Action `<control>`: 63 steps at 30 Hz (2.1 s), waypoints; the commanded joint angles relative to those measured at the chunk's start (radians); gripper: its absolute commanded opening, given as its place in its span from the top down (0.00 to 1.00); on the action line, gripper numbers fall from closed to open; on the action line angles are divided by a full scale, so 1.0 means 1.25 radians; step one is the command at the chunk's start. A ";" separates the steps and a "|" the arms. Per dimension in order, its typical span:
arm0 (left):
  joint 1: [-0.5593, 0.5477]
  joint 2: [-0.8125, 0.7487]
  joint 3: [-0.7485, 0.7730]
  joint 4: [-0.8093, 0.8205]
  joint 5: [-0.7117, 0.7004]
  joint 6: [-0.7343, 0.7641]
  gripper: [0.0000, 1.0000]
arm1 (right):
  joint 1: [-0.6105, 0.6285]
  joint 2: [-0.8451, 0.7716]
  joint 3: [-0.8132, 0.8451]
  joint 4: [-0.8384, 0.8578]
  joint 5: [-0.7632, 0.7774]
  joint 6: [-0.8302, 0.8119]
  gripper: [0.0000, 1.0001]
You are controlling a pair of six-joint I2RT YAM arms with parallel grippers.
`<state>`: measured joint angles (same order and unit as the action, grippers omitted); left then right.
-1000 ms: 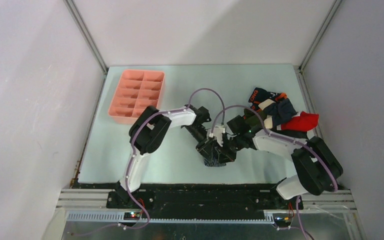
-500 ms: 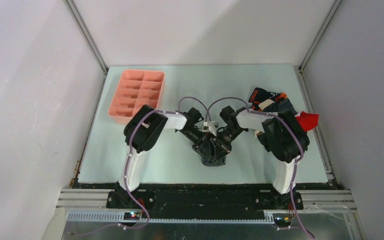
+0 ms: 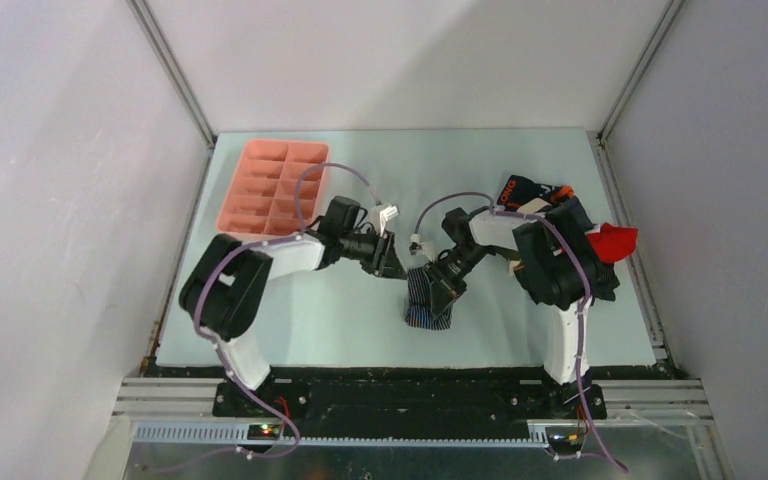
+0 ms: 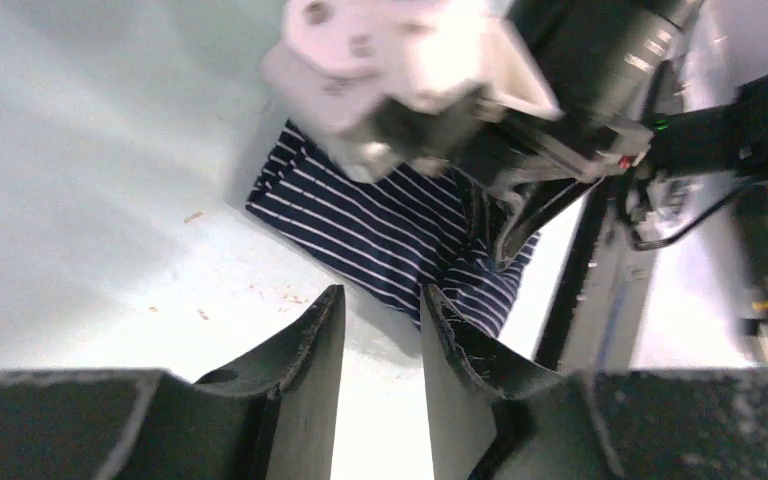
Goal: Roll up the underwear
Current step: Roll the underwear to the center of the board.
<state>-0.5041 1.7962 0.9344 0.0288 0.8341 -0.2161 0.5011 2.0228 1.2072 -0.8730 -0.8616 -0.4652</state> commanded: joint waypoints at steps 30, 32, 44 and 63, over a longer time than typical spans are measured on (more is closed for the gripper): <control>-0.466 -0.208 -0.409 0.438 -0.468 1.040 0.51 | -0.004 0.130 0.044 -0.079 0.158 0.050 1.00; -0.467 -0.173 -0.391 0.433 -0.499 1.040 0.51 | -0.006 0.133 0.045 -0.080 0.157 0.052 1.00; -0.464 -0.110 -0.248 0.100 -0.435 1.051 1.00 | -0.045 0.089 0.041 -0.054 0.155 0.084 0.51; -0.308 0.179 0.310 -0.646 0.034 0.934 1.00 | -0.236 -1.162 -0.413 0.101 0.127 -0.269 0.16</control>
<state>-0.9001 1.9198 1.2457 -0.5430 0.6884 1.0294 0.1436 0.6147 0.8562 -0.4076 -0.5945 -0.5278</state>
